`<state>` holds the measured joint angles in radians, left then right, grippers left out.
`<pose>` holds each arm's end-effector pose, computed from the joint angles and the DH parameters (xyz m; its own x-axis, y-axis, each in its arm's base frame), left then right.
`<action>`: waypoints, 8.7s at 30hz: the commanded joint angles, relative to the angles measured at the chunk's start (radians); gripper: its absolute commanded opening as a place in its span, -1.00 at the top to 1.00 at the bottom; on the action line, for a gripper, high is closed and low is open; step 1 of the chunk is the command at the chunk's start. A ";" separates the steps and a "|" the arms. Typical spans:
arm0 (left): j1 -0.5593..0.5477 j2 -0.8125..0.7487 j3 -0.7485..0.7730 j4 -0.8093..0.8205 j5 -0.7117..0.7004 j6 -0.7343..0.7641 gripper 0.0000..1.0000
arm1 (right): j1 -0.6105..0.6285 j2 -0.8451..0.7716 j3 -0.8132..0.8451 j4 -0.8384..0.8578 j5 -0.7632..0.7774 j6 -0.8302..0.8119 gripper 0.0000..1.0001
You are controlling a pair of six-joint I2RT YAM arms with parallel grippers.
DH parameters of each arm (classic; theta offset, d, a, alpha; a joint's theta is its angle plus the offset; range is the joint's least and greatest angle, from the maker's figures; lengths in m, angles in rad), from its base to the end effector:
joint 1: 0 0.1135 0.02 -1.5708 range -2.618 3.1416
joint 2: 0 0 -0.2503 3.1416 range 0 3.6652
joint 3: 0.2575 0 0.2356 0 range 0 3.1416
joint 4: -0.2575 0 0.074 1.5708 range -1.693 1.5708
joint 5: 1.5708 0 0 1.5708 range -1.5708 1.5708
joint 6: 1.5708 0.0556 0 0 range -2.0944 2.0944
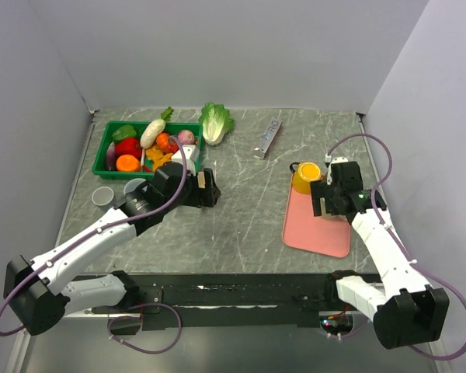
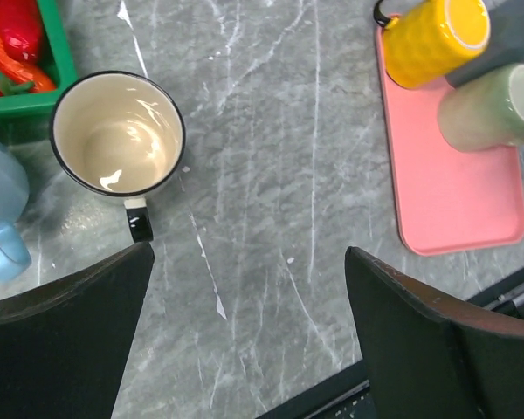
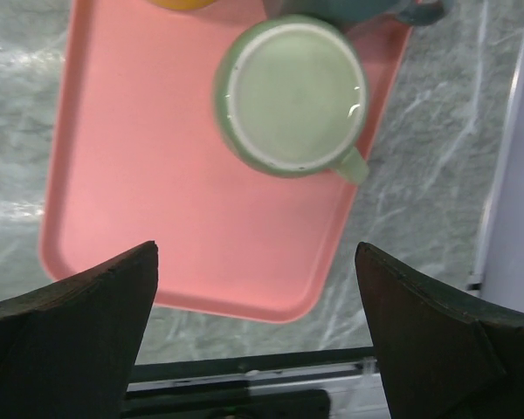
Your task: Turn the mug right side up
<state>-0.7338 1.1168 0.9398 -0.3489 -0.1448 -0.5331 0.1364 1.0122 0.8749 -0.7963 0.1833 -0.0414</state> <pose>0.1960 -0.1659 0.2926 -0.6107 -0.1264 -0.7817 0.3015 0.8757 -0.3771 0.1973 0.0169 0.2506 -0.7945 -0.1501 -0.5884 -0.0592 0.9835 -0.1710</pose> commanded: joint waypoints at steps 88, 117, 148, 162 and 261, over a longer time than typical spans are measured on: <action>-0.003 0.003 -0.093 0.103 0.096 0.076 -0.93 | -0.215 0.259 -0.040 0.219 -0.334 0.189 -0.22; -0.001 -0.006 -0.093 0.102 0.113 0.064 -0.93 | -0.021 0.231 -0.086 0.302 0.010 0.271 1.00; -0.003 -0.075 0.109 0.516 0.545 -0.260 -0.93 | 0.293 -0.316 0.071 0.965 -0.597 0.887 1.00; -0.003 0.011 0.137 0.928 0.709 -0.522 -0.98 | 0.391 -0.195 0.173 1.217 -0.654 0.933 1.00; -0.184 0.704 0.381 -0.038 -0.365 -0.169 0.98 | 0.413 -0.046 0.223 -0.113 0.197 0.718 -1.00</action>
<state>-0.9081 1.8114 1.2423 -0.3965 -0.4721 -0.6960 0.5613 0.9581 1.0771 -0.9100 0.3973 0.6647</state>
